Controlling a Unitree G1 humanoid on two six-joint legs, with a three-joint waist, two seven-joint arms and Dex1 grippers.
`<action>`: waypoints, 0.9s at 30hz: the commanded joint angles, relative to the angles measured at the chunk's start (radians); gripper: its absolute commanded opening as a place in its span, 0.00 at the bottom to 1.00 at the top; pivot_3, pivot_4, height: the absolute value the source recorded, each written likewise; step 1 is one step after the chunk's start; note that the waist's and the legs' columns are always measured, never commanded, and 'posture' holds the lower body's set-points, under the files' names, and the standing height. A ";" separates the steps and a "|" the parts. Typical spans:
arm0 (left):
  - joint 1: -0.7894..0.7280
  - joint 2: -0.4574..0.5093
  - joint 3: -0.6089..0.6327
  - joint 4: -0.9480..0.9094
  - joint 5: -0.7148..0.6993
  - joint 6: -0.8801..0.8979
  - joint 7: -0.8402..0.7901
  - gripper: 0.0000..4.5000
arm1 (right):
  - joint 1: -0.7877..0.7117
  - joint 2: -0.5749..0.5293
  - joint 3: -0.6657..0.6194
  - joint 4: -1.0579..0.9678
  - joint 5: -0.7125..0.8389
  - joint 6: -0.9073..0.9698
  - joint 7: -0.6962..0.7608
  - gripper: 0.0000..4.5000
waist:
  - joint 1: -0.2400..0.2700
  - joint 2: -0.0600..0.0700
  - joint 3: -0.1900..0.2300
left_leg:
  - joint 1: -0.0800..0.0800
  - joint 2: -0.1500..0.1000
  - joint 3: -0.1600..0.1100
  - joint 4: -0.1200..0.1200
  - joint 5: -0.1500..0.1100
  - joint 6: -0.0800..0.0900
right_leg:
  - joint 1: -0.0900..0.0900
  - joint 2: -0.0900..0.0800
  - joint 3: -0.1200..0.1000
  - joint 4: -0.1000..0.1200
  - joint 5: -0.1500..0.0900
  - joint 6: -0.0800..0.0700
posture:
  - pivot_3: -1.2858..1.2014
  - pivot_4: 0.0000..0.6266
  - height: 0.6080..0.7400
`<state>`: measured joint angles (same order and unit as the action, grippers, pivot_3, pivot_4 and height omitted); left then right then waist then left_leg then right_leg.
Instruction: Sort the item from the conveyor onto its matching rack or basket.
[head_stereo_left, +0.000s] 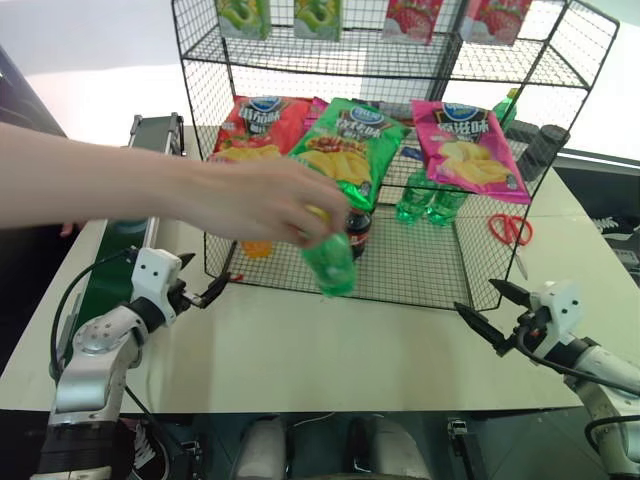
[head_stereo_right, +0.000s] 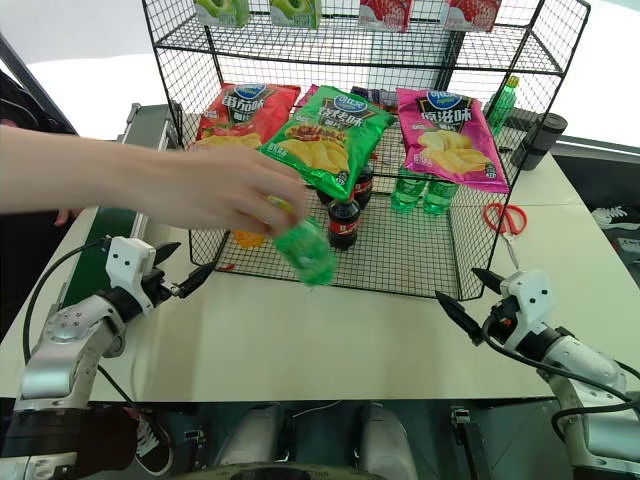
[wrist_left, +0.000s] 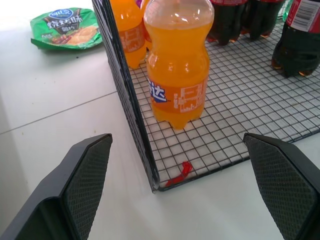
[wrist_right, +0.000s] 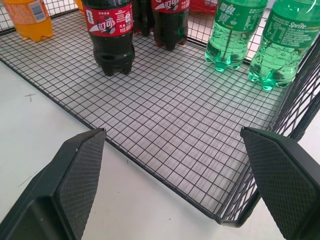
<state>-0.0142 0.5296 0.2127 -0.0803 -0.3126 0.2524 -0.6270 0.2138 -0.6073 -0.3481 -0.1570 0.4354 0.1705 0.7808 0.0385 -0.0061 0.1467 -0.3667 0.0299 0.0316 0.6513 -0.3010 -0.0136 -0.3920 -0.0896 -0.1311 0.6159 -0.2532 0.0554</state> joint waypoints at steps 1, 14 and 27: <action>0.021 0.001 0.025 -0.041 -0.006 -0.014 0.012 1.00 | -0.014 -0.006 -0.001 -0.048 0.009 0.010 -0.006 1.00 | 0.000 0.000 0.000 | 0.000 0.000 0.000 0.000 0.000 0.000 | 0.000 0.000 0.000 0.000 0.000 0.000 | 0.52 0.24 0.96; 0.056 -0.036 0.144 -0.041 -0.069 0.001 0.110 1.00 | -0.102 0.000 0.081 -0.122 0.016 0.090 -0.012 1.00 | 0.000 0.000 0.000 | 0.000 0.000 0.000 0.000 0.000 0.000 | 0.000 0.000 0.001 0.000 0.000 0.000 | 0.52 0.24 0.96; -0.041 -0.134 0.310 0.047 -0.064 -0.048 0.406 1.00 | -0.134 0.095 0.232 -0.293 0.014 0.140 -0.097 1.00 | 0.000 -0.004 -0.002 | 0.000 0.000 0.000 0.000 0.000 0.000 | 0.000 0.000 0.000 0.000 0.000 0.000 | 0.52 0.24 0.96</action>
<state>-0.0430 0.3963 0.4909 -0.0287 -0.3812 0.2336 -0.2502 0.0944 -0.5251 -0.1269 -0.3939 0.4483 0.3173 0.7053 0.0386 -0.0096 0.1448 -0.3665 0.0299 0.0317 0.6513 -0.3010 -0.0137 -0.3921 -0.0897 -0.1307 0.6160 -0.2531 0.0554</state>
